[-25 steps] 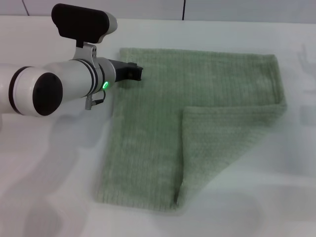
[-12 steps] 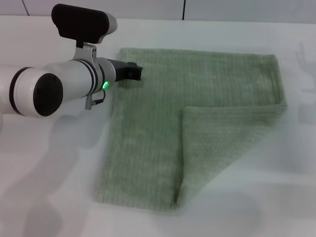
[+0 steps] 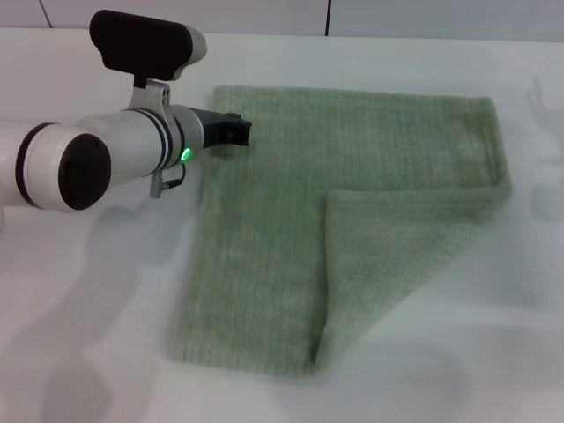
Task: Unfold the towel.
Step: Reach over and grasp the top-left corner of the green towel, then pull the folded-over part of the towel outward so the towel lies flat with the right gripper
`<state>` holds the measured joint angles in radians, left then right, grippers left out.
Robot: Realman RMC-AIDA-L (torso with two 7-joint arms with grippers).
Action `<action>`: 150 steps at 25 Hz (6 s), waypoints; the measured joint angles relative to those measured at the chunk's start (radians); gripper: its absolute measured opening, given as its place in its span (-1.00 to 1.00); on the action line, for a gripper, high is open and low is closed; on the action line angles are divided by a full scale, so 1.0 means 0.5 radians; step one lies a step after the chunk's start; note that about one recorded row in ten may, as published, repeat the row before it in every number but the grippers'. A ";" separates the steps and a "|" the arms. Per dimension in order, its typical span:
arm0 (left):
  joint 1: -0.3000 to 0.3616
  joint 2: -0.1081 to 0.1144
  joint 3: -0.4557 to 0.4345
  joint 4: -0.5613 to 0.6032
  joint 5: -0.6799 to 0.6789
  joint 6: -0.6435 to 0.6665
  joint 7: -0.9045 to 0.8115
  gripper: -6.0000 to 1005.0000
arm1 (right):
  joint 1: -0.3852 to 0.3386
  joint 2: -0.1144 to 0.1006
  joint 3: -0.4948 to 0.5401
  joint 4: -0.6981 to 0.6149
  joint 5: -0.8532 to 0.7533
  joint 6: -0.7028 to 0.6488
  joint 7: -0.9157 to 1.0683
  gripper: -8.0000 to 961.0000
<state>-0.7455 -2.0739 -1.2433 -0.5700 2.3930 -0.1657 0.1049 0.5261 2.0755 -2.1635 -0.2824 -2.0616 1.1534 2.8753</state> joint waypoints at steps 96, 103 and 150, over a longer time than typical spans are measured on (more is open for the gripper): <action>0.005 0.009 0.005 -0.057 0.000 -0.015 0.002 -0.99 | 0.691 -0.111 1.910 -1.163 -0.437 -5.110 -1.290 0.68; 0.001 0.009 0.012 -0.030 0.000 -0.020 0.002 -0.99 | 0.707 -0.083 1.912 -1.147 -0.485 -5.090 -1.294 0.68; 0.003 0.003 0.017 -0.023 0.000 -0.021 0.002 -0.99 | 0.842 0.010 1.681 -0.698 -0.486 -4.576 -1.425 0.68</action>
<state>-0.7440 -2.0724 -1.2348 -0.5813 2.3930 -0.1764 0.1058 0.9473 2.0806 -1.3232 -0.6314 -2.3045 -1.1346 2.1630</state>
